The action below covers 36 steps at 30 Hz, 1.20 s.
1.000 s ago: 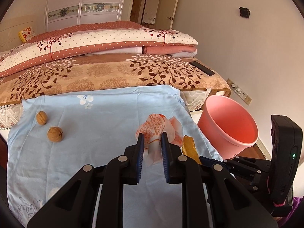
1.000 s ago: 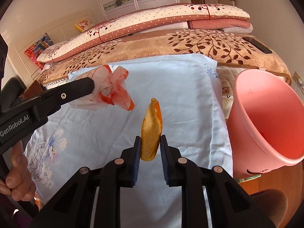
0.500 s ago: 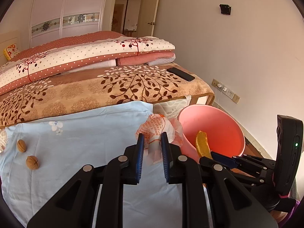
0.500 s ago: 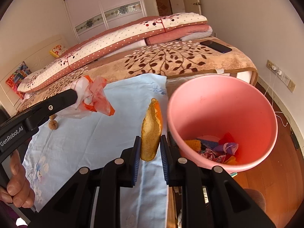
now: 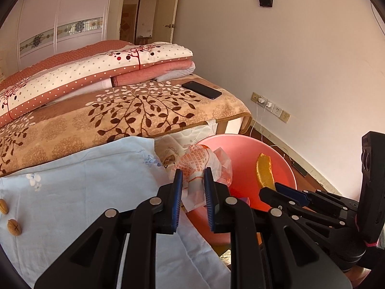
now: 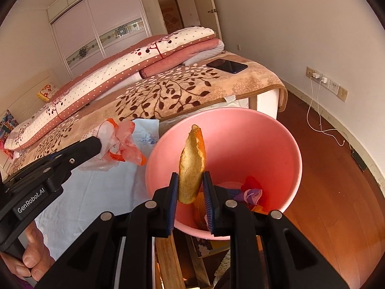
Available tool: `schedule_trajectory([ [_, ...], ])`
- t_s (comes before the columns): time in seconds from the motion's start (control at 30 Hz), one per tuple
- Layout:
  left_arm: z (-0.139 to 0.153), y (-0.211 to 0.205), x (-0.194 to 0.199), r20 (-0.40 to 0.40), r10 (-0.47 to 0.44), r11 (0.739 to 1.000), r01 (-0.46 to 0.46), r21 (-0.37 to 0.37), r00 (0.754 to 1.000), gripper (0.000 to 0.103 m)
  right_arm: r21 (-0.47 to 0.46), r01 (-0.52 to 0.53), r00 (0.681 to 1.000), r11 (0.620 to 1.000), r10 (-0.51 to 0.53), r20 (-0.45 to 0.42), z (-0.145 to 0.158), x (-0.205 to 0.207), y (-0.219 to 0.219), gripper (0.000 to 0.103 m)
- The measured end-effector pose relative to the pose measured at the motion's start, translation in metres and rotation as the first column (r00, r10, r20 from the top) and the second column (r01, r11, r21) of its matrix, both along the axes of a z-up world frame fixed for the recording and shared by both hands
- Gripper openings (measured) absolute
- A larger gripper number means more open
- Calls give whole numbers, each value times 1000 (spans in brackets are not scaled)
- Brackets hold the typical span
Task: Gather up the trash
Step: 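Carry the wrapper in the left tool while the right tool carries the crisp over the bucket, then open both tools over the pink bucket to drop the wrapper and crisp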
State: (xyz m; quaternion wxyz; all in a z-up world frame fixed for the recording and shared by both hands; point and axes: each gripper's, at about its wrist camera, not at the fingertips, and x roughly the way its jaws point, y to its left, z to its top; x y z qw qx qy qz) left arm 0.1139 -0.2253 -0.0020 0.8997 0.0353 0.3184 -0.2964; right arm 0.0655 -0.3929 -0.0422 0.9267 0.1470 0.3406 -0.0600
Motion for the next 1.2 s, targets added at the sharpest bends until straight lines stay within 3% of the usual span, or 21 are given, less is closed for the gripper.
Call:
schedule_trajectory([
  [0.53,-25,-52,20,-68,-45,999,47,27,997,18,15,82,996,996,-82,-44,-21,12,-34,20],
  [1.2,-33,-74,22,-58,-60,996,63,64,997,18,7,115,990,993,-114,-80,-38,19,-49,21],
])
